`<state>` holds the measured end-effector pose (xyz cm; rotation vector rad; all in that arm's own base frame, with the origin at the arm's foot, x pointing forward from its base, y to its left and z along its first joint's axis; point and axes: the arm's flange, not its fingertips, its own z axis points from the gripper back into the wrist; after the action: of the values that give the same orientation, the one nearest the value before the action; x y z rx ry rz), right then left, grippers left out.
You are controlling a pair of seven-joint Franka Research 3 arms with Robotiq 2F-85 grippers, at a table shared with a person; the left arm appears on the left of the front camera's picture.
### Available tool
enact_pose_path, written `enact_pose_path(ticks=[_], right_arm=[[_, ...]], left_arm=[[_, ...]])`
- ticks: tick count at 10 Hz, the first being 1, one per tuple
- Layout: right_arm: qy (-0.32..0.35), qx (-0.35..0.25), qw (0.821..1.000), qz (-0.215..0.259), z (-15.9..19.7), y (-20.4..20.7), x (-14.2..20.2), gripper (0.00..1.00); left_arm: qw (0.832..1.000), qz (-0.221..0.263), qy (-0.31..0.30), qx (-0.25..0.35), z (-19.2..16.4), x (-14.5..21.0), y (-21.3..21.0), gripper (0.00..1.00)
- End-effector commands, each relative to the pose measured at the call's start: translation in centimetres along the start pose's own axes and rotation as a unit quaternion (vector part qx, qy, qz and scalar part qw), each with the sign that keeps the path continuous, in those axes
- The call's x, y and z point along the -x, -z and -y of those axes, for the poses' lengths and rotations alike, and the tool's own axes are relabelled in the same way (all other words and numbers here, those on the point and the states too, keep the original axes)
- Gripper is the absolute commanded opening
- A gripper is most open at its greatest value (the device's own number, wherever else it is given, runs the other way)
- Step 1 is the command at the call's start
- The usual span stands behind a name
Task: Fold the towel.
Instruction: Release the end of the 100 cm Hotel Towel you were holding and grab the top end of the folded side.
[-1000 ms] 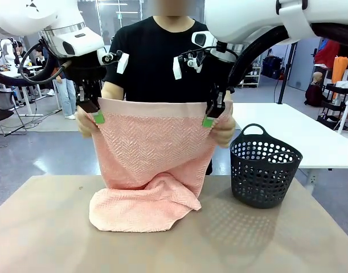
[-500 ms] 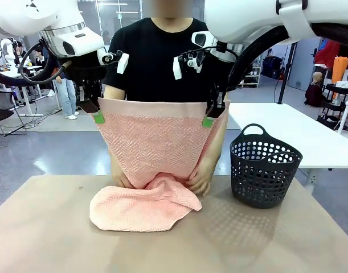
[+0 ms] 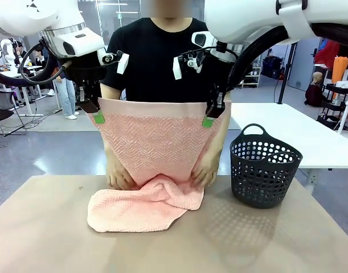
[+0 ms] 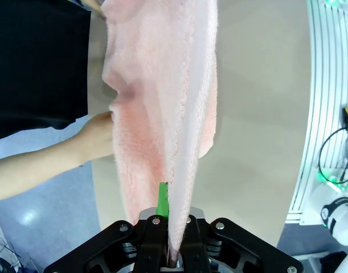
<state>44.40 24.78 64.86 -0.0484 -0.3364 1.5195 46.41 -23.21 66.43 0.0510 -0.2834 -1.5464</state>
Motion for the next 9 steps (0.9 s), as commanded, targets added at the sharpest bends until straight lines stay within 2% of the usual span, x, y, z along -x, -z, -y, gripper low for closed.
enact_pose_path(ticks=[1, 9], right_arm=[[-0.001, 0.001, 1.0, -0.002, -0.02, -0.05, 0.0, 0.0], [-0.001, 0.001, 1.0, -0.002, -0.02, -0.05, 0.0, 0.0]], left_arm=[[1.0, 0.002, 0.0, -0.002, -0.18, -0.01, -0.33, 0.0], [1.0, 0.002, 0.0, -0.002, -0.18, -0.01, -0.33, 0.0]])
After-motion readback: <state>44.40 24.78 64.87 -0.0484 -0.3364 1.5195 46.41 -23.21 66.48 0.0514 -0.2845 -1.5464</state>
